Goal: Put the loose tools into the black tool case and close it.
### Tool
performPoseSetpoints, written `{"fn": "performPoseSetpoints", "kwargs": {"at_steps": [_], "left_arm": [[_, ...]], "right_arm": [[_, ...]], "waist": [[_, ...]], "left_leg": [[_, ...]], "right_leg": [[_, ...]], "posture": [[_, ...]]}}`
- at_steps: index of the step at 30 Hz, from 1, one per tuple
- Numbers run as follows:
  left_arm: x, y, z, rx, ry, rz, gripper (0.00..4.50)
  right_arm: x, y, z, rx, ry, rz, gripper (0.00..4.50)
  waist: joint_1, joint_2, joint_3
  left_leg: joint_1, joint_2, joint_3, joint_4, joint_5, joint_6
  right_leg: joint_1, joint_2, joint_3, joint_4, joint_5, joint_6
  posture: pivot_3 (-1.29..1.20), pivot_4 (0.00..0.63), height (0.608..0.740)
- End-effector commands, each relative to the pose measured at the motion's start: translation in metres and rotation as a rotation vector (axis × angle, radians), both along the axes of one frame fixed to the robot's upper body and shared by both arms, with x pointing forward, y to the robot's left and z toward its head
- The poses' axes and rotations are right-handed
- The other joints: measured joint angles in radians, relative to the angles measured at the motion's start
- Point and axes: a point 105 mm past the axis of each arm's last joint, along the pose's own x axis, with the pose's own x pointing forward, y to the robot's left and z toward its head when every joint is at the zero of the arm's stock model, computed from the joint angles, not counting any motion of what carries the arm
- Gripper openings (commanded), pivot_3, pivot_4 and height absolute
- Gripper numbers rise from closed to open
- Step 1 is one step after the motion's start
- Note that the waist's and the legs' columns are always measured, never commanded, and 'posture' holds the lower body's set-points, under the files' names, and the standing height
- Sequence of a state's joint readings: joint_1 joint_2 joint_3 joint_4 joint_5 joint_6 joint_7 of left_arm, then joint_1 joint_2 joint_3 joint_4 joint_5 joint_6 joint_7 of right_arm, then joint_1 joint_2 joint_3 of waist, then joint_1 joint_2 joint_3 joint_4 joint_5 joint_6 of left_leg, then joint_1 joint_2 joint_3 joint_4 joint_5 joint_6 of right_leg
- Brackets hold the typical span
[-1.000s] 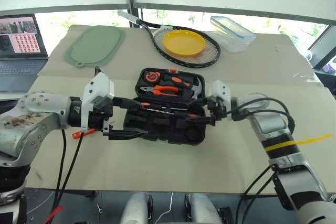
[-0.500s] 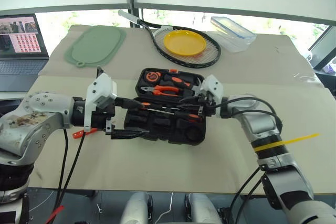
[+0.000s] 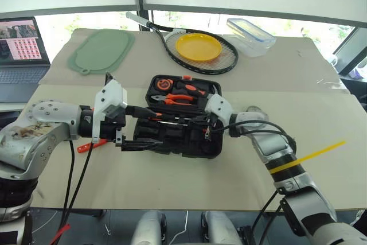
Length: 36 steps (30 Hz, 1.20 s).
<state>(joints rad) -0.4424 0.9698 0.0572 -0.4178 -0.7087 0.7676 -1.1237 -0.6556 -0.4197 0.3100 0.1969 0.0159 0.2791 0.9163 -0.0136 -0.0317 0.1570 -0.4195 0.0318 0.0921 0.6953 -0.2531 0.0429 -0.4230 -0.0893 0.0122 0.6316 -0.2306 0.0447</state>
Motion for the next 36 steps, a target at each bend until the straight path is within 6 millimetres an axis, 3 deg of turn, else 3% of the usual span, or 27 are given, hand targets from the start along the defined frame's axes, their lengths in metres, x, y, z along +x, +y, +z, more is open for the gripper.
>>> {"fn": "performPoseSetpoints", "kwargs": {"at_steps": [1, 8, 12, 14, 16, 17, 22, 25, 28, 33, 36], "left_arm": [[0.001, -0.001, 0.008, 0.000, -0.048, -0.010, 4.50], [0.008, 0.015, 0.001, 0.008, -0.046, 0.084, 4.50], [0.014, 0.034, 0.001, 0.013, -0.090, 0.211, 4.50], [0.013, 0.044, 0.001, 0.014, -0.097, 0.269, 4.50], [0.003, 0.074, -0.007, 0.048, -0.082, 0.393, 4.50], [-0.004, 0.091, -0.013, 0.079, -0.072, 0.454, 4.50], [-0.031, 0.150, -0.034, 0.286, -0.025, 0.579, 4.50], [-0.039, 0.176, -0.036, 0.395, -0.001, 0.594, 4.50], [-0.035, 0.188, -0.032, 0.468, 0.026, 0.556, 4.50], [-0.014, 0.180, -0.032, 0.542, 0.050, 0.441, 4.50], [0.001, 0.165, -0.038, 0.595, 0.103, 0.327, 4.50]], "right_arm": [[-0.011, 0.005, -0.005, -0.042, 0.015, 0.061, 0.03], [-0.020, 0.000, 0.068, 0.235, 0.045, 0.078, 0.03], [-0.038, -0.021, 0.100, 0.291, 0.072, 0.122, 1.05], [-0.051, -0.029, 0.110, 0.294, 0.079, 0.168, 1.86], [-0.075, -0.042, 0.120, 0.283, 0.095, 0.252, 2.29], [-0.086, -0.046, 0.123, 0.270, 0.109, 0.292, 2.82], [-0.119, -0.054, 0.123, 0.219, 0.177, 0.397, 4.47], [-0.129, -0.058, 0.122, 0.208, 0.198, 0.420, 4.47], [-0.131, -0.058, 0.117, 0.211, 0.198, 0.396, 4.47], [-0.132, -0.055, 0.109, 0.203, 0.178, 0.362, 4.47], [-0.134, -0.053, 0.107, 0.220, 0.168, 0.337, 4.47]], "waist": [[0.000, 0.000, 0.000], [0.000, 0.001, 0.001], [0.003, 0.001, 0.001], [0.007, 0.001, 0.001], [0.006, 0.001, 0.001], [0.003, 0.001, 0.001], [-0.002, 0.001, 0.001], [0.008, 0.002, 0.001], [0.021, 0.002, 0.002], [0.027, 0.002, 0.002], [0.026, 0.002, 0.002]], "left_leg": [[0.000, 0.000, 0.000, 0.000, 0.000, 0.000], [-0.001, 0.000, 0.000, 0.000, 0.000, 0.000], [-0.001, 0.001, 0.000, 0.000, 0.000, 0.000], [-0.001, 0.001, -0.001, 0.000, -0.001, 0.001], [-0.001, 0.001, -0.001, 0.000, -0.001, 0.001], [-0.002, 0.001, -0.001, -0.001, -0.001, 0.001], [0.000, 0.004, 0.000, -0.003, -0.002, 0.000], [0.002, 0.004, -0.001, -0.003, -0.002, 0.000], [0.004, 0.004, 0.000, -0.003, -0.002, -0.001], [0.004, 0.002, 0.000, -0.003, -0.003, 0.000], [0.003, 0.002, 0.002, -0.003, -0.003, 0.000]], "right_leg": [[0.000, 0.000, 0.000, 0.000, 0.000, 0.000], [-0.001, 0.000, 0.000, 0.000, 0.000, 0.000], [-0.001, -0.001, 0.000, 0.000, 0.000, 0.000], [-0.001, -0.001, -0.001, 0.000, 0.000, 0.000], [-0.001, -0.002, -0.001, -0.001, 0.000, 0.000], [-0.001, -0.002, -0.001, -0.001, 0.000, 0.000], [-0.002, -0.002, -0.002, -0.001, -0.002, -0.004], [0.000, -0.003, -0.004, -0.001, -0.002, -0.005], [-0.001, -0.005, -0.004, -0.001, -0.006, -0.011], [-0.002, -0.007, -0.005, -0.002, -0.005, -0.011], [-0.001, -0.006, -0.004, 0.000, -0.002, -0.005]], "posture": [[0.00, 0.150, 0.738], [0.00, 0.150, 0.738], [0.00, 0.150, 0.738], [0.00, 0.150, 0.738], [0.00, 0.150, 0.738], [0.00, 0.150, 0.738], [0.00, 0.150, 0.738], [0.00, 0.150, 0.738], [0.00, 0.150, 0.738], [0.00, 0.150, 0.738], [0.00, 0.150, 0.738]]}}
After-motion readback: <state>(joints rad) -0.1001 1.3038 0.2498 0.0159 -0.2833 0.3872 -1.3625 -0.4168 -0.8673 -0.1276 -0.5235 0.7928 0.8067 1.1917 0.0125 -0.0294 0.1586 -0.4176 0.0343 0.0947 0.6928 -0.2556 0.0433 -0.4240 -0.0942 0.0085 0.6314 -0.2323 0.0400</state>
